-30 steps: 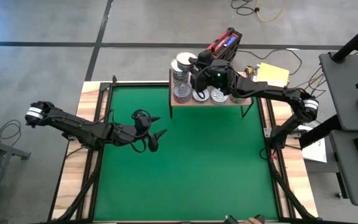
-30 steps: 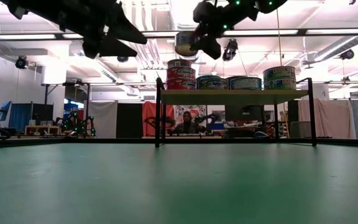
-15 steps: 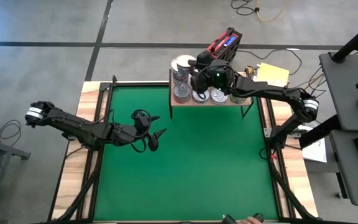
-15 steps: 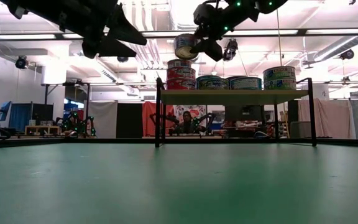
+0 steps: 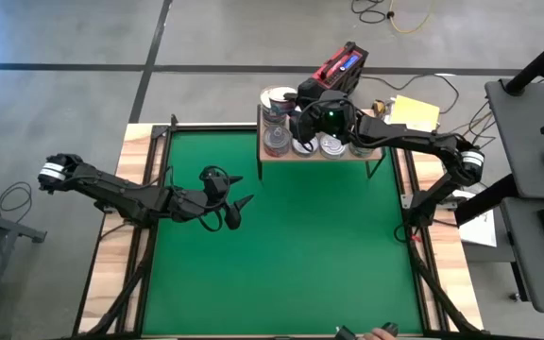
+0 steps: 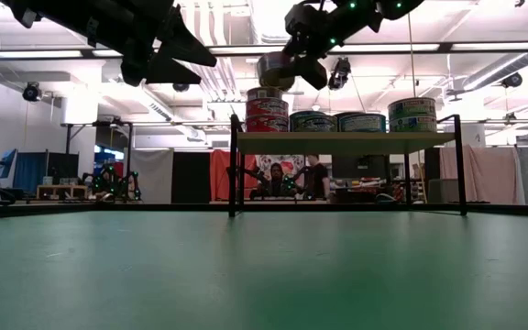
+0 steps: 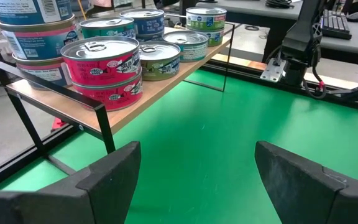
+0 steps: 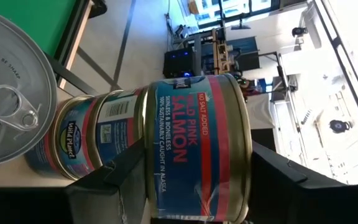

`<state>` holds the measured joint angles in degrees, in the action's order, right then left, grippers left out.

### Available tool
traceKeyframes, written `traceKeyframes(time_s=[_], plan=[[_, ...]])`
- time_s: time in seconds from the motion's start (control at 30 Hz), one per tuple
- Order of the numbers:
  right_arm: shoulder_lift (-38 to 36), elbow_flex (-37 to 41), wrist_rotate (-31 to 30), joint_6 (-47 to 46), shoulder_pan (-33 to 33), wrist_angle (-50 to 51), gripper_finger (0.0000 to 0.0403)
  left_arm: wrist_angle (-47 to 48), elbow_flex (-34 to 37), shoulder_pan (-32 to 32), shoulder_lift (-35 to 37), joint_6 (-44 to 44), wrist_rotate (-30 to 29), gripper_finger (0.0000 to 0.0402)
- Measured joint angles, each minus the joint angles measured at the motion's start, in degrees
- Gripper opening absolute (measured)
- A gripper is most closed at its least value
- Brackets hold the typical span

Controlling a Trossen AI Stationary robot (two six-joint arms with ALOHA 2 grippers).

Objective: Stack canned seafood by type on shelf
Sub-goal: Stack the blue/pink tuna can on top of the other blue/pink tuna can on the shelf

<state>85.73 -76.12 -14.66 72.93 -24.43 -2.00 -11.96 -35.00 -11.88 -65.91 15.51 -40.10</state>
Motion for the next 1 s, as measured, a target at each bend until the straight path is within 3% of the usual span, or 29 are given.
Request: traceKeyframes(time_s=[0.8,1.0], plan=[[4.07,-0.35,0.15,1.64,-0.52,-4.44,0.0201,0.02,0.0,0.0,0.0,0.0,0.0,0.03],[4.07,-0.26,-0.09,-0.16,-0.55,-4.28,0.0224,0.04,0.0,0.0,0.0,0.0,0.0,0.03]])
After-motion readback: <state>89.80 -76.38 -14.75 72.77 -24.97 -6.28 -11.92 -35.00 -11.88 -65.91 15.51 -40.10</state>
